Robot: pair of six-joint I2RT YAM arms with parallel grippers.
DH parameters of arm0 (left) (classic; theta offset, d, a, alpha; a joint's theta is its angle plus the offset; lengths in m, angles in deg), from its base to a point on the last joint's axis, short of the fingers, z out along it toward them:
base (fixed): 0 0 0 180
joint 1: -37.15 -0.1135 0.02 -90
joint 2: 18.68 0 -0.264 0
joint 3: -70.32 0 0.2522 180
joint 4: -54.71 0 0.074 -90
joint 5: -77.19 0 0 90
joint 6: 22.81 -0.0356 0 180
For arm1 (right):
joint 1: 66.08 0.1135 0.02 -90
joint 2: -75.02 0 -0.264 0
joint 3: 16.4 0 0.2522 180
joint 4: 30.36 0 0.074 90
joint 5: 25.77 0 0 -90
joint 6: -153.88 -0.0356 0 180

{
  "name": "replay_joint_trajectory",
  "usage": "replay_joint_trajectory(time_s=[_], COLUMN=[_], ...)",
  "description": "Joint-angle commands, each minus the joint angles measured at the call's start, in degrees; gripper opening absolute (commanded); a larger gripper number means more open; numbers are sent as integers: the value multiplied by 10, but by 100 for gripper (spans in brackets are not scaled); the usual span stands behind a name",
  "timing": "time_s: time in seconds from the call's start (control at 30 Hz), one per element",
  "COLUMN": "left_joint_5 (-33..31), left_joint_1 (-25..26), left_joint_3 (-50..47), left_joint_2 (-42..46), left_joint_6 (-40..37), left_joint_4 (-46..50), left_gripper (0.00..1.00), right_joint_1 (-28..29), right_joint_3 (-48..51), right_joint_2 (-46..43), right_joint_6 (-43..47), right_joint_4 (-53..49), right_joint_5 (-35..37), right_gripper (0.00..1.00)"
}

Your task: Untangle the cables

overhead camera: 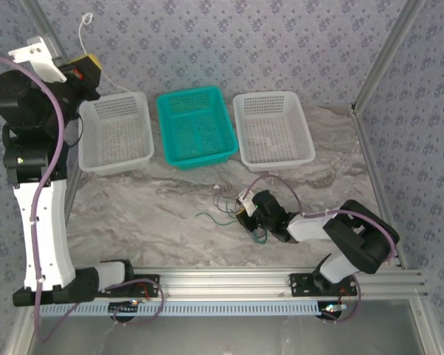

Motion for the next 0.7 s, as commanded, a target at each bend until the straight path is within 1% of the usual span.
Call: replay_joint_trajectory(time_s=[0.0, 0.13, 0.33, 0.53, 0.67], left_joint_5=[-12, -53, -103, -106, -105], left_joint_1=[-5, -10, -45, -86, -95], left_joint_3=[35, 87, 140, 163, 149], left_joint_2=[-25, -61, -118, -181, -212], left_joint_6=[-4, -39, -76, -63, -62], left_joint_4=[-14, -9, 0, 15, 19], left_gripper=[0, 0, 0, 0, 0], right_joint_1=[-2, 0, 2, 4, 4], right_joint_3=[11, 0, -3, -8, -9], right_joint_2=[10, 11, 1, -9, -12], right_joint_6=[-13, -13, -15, -13, -13], right_joint_4=[-22, -33, -45, -65, -69], right_joint_5=[4, -1, 1, 1, 0], right_gripper=[22, 23, 24, 23, 23])
